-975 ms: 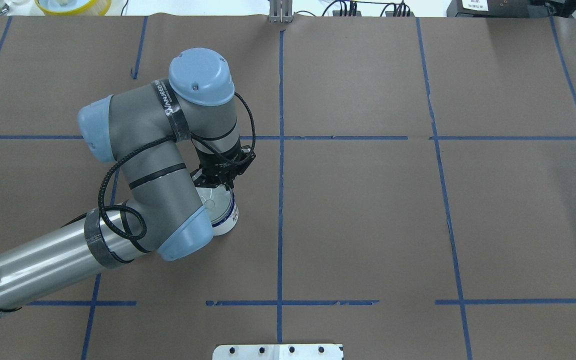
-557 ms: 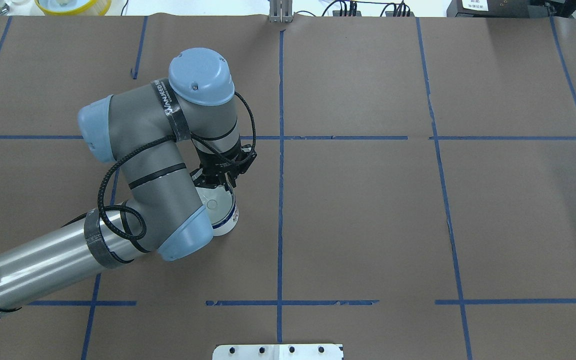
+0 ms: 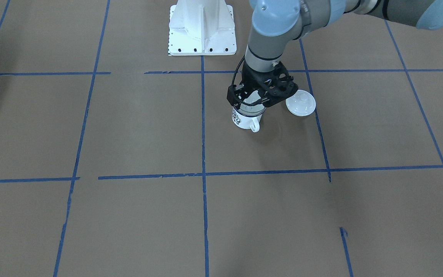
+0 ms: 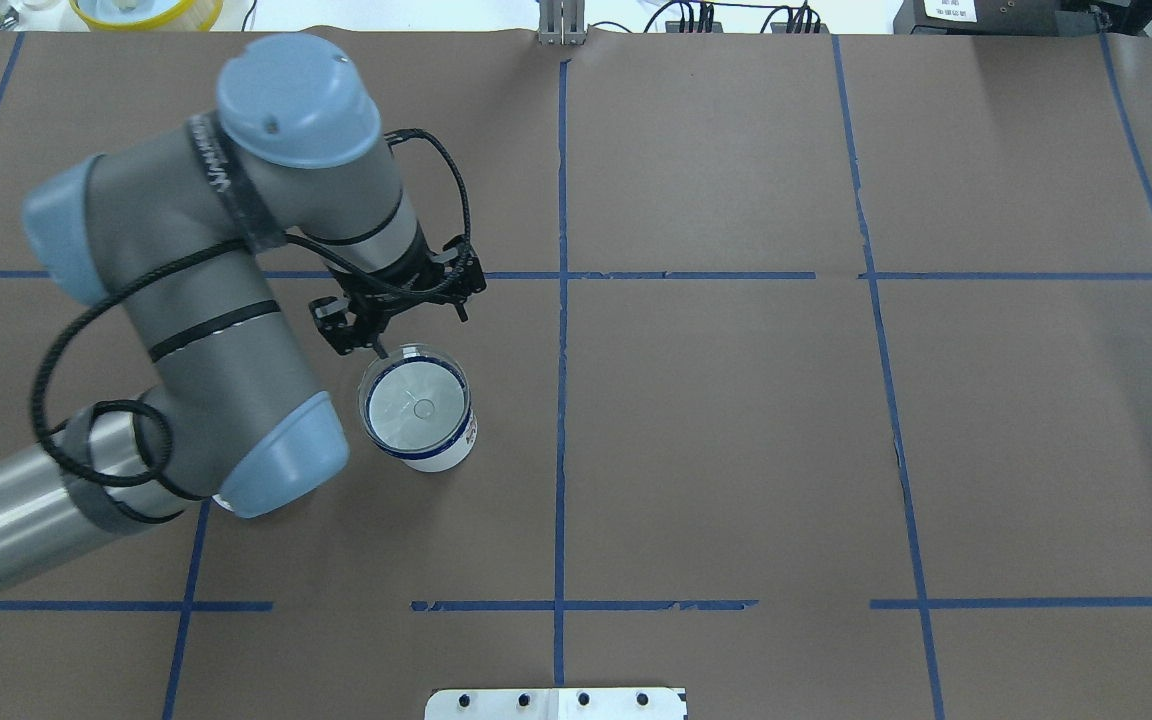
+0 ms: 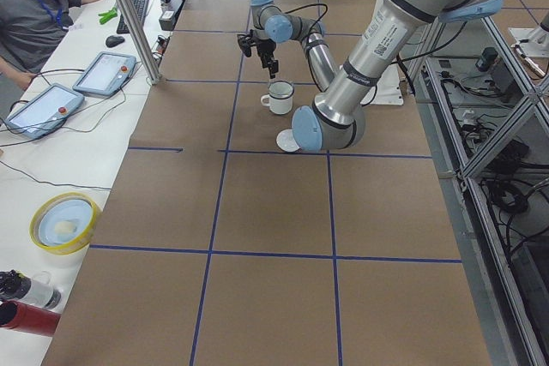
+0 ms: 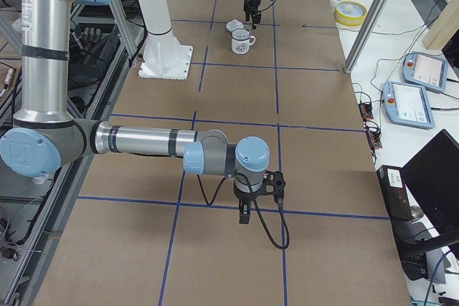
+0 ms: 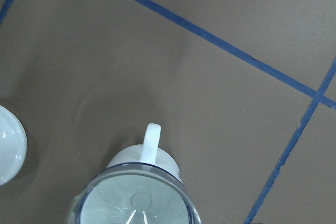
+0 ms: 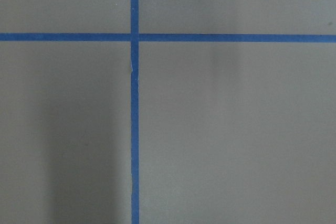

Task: Place funnel on cup
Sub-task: 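Open the left gripper and raise it away from the mug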

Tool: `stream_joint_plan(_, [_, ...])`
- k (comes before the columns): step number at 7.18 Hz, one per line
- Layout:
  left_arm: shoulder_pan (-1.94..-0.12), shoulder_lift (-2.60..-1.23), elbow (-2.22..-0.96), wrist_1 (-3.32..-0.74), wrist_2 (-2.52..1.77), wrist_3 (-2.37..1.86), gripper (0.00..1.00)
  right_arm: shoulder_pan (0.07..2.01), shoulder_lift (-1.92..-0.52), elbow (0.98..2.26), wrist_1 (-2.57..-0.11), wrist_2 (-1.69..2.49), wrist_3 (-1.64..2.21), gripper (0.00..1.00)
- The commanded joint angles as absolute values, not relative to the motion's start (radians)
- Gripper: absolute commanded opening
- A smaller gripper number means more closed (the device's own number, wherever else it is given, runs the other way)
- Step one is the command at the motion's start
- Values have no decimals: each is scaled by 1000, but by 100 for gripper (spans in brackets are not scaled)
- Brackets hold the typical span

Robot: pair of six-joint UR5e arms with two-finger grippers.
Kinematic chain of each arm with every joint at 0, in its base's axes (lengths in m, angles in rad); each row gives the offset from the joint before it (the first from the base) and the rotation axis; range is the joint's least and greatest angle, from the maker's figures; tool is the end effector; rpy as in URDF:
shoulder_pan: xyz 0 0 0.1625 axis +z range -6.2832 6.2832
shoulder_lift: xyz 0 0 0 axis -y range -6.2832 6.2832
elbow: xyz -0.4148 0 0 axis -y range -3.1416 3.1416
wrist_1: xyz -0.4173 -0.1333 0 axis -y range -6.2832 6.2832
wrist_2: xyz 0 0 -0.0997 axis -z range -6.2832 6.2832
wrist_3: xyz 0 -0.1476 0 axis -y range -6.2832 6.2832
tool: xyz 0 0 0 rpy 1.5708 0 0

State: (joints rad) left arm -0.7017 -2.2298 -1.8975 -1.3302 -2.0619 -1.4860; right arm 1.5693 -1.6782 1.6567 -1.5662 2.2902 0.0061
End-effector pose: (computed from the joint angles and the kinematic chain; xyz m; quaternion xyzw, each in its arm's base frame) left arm 0.4523 -0.4656 0.1706 -0.0738 0.4129 -0.1900 0.8877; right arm 0.0353 -0.4706 0.6966 -0.0092 -0.3520 0.0051 0.9360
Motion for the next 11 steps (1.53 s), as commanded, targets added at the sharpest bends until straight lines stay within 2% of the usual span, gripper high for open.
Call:
stream_joint_plan(1, [-885,-2036,-2095,-1336,-2077,-1166,100,1569,-1678,1657,-1566,2290,6,100])
stream_joint_plan(5, [-1287,-1728,-2071,-1345,-2236,-430,100,1569,-1678,1655,-1566,2290,6,100])
stream_joint_plan(6, [-1392,-1663,-2031,-1347,-2238,-232,100,1569,-1678,1655,-1566,2290,6,100])
stream_joint_plan(8, [-1585,-1586,-1854,-1347,-2275,101,100,1569,-1678,1655,-1566,2290,6,100])
stream_joint_plan(9, [-1621,-1553,-1789,-1347,-2278,177,100,1569,-1678,1655,-1566,2290,6,100])
stream_joint_plan(11, [-1649,-1467,-1761,-1447,-2279,183,100,1569,-1678,1657,-1566,2290,6,100])
